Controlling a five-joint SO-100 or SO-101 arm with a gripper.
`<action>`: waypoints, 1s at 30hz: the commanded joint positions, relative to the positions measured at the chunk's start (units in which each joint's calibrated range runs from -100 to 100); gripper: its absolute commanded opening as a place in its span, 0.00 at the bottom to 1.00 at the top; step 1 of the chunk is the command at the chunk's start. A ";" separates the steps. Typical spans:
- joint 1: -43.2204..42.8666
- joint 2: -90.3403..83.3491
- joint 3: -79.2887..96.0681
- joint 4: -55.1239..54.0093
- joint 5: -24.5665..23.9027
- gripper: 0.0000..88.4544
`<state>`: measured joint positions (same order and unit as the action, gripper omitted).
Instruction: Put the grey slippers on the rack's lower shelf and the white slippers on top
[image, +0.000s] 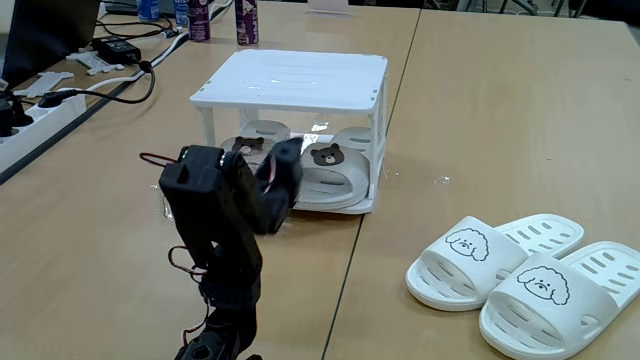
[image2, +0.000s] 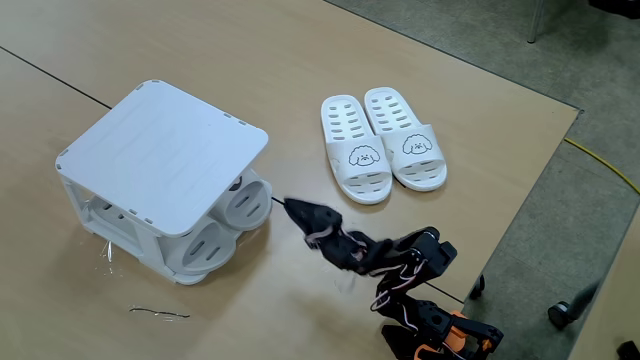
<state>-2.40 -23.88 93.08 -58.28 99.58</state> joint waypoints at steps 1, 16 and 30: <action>0.67 2.97 5.47 -9.19 0.42 0.01; 36.77 41.50 -2.55 -29.90 0.42 0.04; 36.53 56.14 -31.51 -29.12 0.42 0.28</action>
<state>34.23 30.31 67.57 -87.04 99.58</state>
